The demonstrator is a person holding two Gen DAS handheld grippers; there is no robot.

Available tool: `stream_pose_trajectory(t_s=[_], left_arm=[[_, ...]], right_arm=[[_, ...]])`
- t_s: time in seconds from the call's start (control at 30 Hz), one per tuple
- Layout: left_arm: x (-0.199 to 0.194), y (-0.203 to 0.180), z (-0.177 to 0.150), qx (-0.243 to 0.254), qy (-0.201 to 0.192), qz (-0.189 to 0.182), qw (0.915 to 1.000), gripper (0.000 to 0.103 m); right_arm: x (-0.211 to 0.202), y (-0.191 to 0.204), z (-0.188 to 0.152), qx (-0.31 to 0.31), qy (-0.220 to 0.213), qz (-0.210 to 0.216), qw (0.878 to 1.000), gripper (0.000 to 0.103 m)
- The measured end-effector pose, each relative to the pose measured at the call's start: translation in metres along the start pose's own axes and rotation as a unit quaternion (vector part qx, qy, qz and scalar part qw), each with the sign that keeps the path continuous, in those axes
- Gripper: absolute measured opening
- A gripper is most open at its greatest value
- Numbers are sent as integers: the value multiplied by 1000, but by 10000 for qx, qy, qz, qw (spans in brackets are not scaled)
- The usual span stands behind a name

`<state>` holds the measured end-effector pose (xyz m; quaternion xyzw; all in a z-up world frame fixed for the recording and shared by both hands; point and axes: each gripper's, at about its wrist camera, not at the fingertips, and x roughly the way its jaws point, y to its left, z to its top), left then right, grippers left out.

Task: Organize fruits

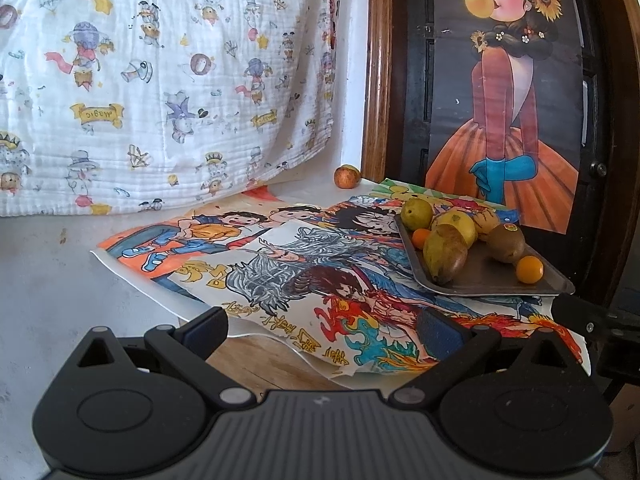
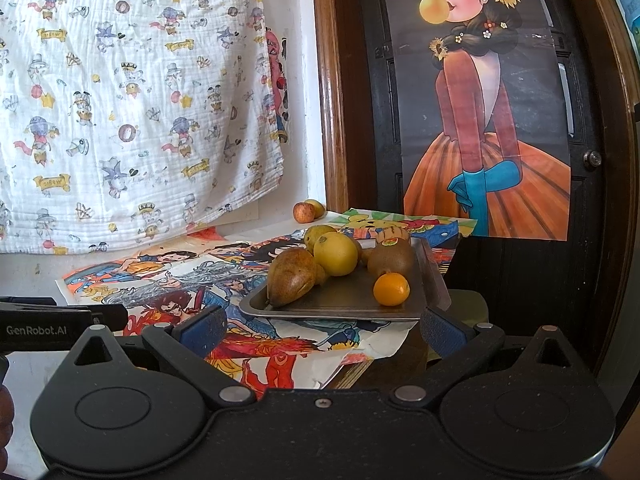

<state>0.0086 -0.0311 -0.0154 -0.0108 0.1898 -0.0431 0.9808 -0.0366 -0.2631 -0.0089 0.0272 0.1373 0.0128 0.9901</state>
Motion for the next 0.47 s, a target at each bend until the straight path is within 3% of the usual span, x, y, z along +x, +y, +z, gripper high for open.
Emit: stream_pose_trajectory(t_s=[0.47], left_arm=[[-3, 0, 1, 53, -95, -10, 9999, 103]], right_arm=[[-1, 1, 0, 3, 6, -3, 10000, 103]])
